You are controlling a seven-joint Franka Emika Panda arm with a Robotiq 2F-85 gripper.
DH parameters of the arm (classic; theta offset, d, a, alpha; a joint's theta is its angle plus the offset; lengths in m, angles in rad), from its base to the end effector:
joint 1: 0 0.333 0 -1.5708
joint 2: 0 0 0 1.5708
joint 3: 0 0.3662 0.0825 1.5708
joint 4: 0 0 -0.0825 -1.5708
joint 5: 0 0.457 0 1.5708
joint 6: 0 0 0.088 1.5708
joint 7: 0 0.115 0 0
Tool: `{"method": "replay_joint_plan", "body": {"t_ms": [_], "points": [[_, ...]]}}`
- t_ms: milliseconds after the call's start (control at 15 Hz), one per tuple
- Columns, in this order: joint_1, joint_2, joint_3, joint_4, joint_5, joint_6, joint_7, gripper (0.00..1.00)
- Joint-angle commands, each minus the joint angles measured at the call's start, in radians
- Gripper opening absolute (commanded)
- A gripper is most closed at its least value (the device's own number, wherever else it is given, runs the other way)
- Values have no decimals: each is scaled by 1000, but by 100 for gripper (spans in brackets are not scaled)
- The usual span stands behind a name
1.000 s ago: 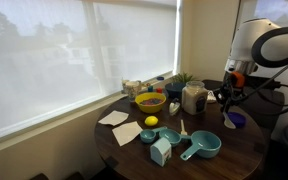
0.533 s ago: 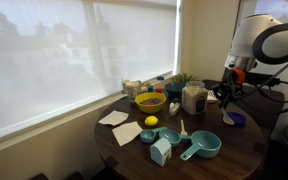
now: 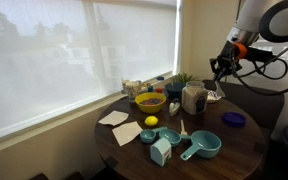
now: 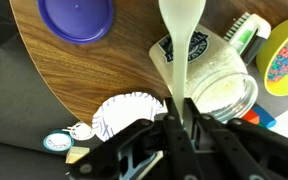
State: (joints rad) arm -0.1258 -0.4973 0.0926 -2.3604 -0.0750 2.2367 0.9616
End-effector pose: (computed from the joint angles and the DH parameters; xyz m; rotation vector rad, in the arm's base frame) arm 0.4834 -0.0139 0.5657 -2.6780 1.3982 -0.5835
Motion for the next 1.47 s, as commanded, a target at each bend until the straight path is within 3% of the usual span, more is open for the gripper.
{"method": "replay_joint_plan", "body": {"t_ms": [0, 133, 200, 333, 667, 1133, 1400], "points": [[-5, 0, 5, 5, 3, -1, -6, 12], [-5, 0, 6, 5, 1, -1, -9, 12], [-6, 0, 6, 5, 0, -1, -9, 3], [-25, 11, 14, 20, -33, 40, 7, 3], [-102, 46, 53, 72, -183, 236, 47, 3], [-196, 131, 129, 89, -353, 375, 206, 3], [-211, 161, 144, 89, -433, 436, 335, 3]]}}
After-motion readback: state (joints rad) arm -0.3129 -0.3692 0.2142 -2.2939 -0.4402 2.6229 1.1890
